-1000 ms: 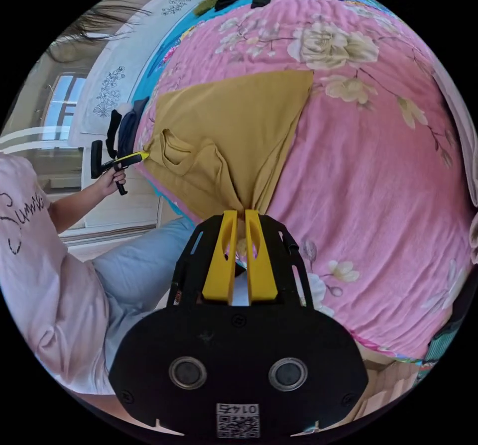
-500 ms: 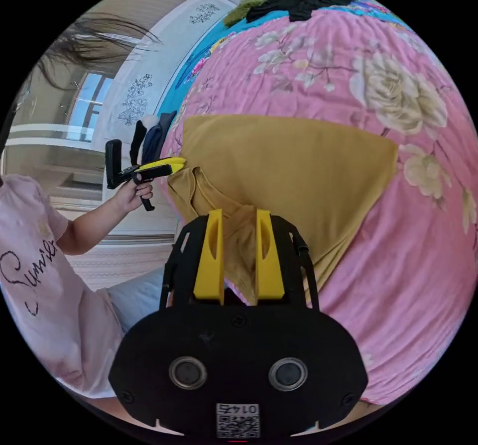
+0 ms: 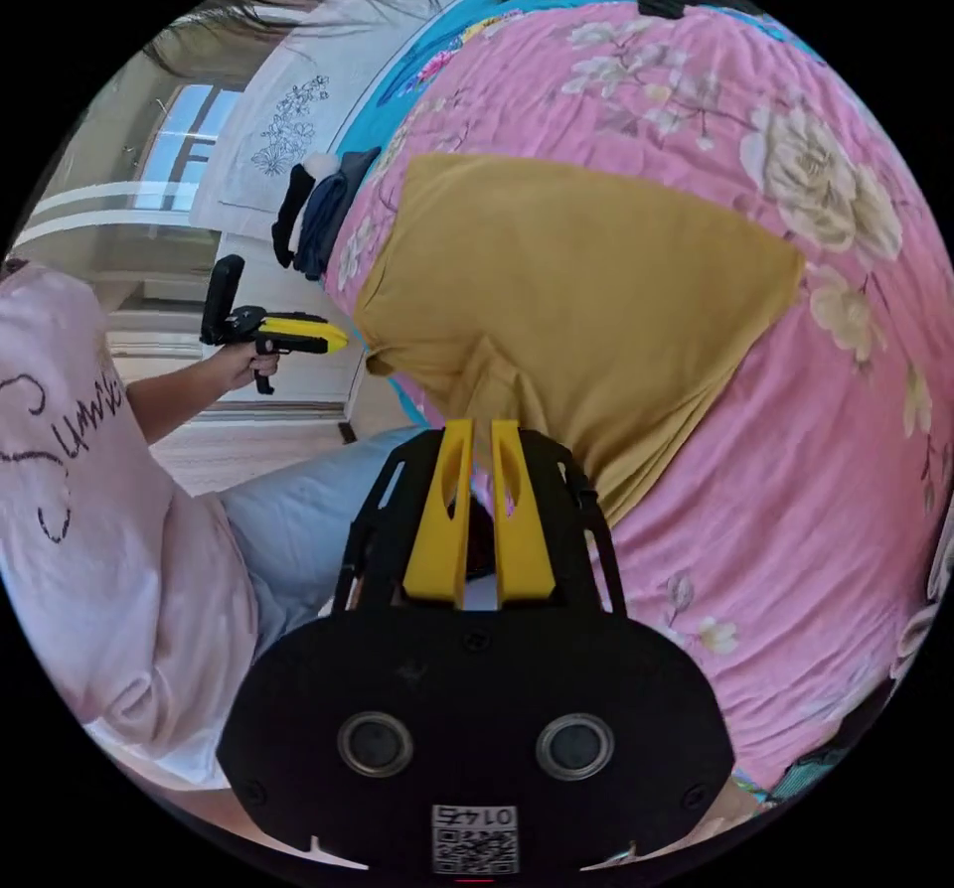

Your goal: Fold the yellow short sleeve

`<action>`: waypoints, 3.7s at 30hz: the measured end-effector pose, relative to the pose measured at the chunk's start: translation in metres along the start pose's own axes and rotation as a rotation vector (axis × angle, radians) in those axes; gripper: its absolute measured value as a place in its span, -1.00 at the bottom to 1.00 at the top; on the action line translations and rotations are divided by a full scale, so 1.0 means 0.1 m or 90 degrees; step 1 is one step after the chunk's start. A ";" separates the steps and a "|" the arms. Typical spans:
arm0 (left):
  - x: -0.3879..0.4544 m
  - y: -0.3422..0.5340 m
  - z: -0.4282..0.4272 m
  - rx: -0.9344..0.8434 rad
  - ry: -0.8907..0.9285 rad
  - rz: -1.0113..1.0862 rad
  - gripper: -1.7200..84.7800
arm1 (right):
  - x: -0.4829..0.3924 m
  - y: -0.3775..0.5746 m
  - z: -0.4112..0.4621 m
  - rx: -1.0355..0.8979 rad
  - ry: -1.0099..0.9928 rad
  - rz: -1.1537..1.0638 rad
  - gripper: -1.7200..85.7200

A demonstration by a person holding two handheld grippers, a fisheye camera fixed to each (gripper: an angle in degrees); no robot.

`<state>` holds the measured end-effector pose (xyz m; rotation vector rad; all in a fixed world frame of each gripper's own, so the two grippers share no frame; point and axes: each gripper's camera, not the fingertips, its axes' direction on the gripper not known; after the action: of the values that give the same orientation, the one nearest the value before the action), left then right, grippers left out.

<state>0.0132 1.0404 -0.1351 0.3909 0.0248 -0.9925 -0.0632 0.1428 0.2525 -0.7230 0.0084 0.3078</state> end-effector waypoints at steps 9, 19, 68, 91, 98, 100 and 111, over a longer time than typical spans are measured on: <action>0.56 -0.08 0.68 -0.053 0.021 0.054 -0.91 | -0.08 -0.02 0.61 -0.088 0.011 0.011 -0.83; 1.41 -0.09 0.74 0.030 -0.035 0.160 -0.98 | -0.55 -0.74 0.28 0.050 0.141 -0.103 -0.96; 2.63 0.15 0.52 0.197 0.135 0.272 -0.97 | 0.57 -0.78 -0.30 0.213 0.100 0.116 -0.91; -0.27 1.82 -1.04 0.357 -0.025 -0.379 -0.97 | -0.95 -3.21 0.71 0.089 -0.001 -0.090 -0.83; 0.68 0.95 -0.84 0.308 0.014 -0.057 -0.83 | -0.55 -2.59 0.75 -0.014 0.183 0.029 -0.78; 0.84 0.74 -0.72 0.301 0.006 -0.017 -0.82 | -0.48 -2.48 0.88 -0.029 0.170 0.042 -0.78; 1.00 0.05 -0.30 0.194 -0.108 0.050 -0.92 | -0.32 -2.42 0.84 0.052 0.011 0.066 -0.95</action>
<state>0.0772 0.9711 -0.1808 0.5798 -0.2961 -0.9504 -0.0342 0.0174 0.4766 -0.6449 0.0750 0.3981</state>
